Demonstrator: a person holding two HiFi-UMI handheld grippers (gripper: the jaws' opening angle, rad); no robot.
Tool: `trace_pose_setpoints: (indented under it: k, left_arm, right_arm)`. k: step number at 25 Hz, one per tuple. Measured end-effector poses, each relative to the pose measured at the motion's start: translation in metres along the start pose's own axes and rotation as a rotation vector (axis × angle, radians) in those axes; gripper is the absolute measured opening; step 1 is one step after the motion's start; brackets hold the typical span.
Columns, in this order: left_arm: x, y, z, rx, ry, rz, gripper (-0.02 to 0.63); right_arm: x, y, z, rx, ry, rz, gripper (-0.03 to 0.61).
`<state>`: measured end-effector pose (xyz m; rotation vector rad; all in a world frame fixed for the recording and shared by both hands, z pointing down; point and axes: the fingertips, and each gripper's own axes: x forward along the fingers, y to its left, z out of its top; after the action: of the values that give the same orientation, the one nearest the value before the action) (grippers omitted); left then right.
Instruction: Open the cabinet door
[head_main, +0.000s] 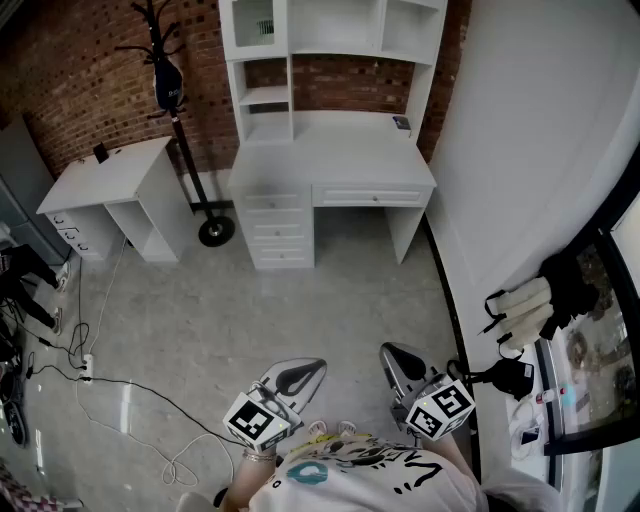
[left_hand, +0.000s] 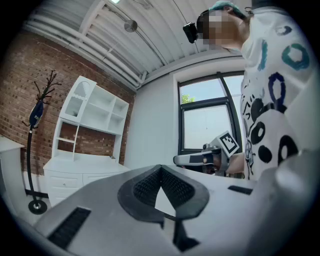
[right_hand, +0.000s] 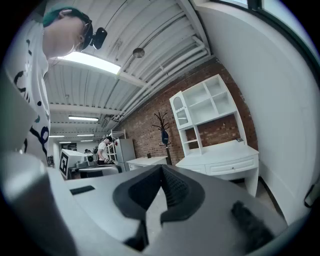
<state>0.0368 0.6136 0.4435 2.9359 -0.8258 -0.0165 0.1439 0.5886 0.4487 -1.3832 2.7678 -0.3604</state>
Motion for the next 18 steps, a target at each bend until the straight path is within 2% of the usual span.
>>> trace_pose_setpoints:
  k: [4, 9, 15, 18]
  left_arm:
    - [0.003, 0.005, -0.006, -0.037, 0.031, 0.032, 0.015]
    - [0.004, 0.023, 0.008, 0.010, -0.014, 0.133, 0.015]
    - [0.004, 0.032, 0.005, 0.000, 0.003, 0.101, 0.015]
    - [0.003, 0.026, 0.001, 0.000, 0.026, 0.011, 0.015]
  right_arm:
    - [-0.004, 0.004, 0.009, -0.014, -0.005, 0.038, 0.027]
    - [0.003, 0.006, 0.005, 0.003, 0.018, 0.108, 0.026]
    - [0.016, 0.012, 0.009, 0.014, -0.001, 0.144, 0.028]
    - [0.025, 0.019, 0.008, 0.029, -0.005, 0.170, 0.028]
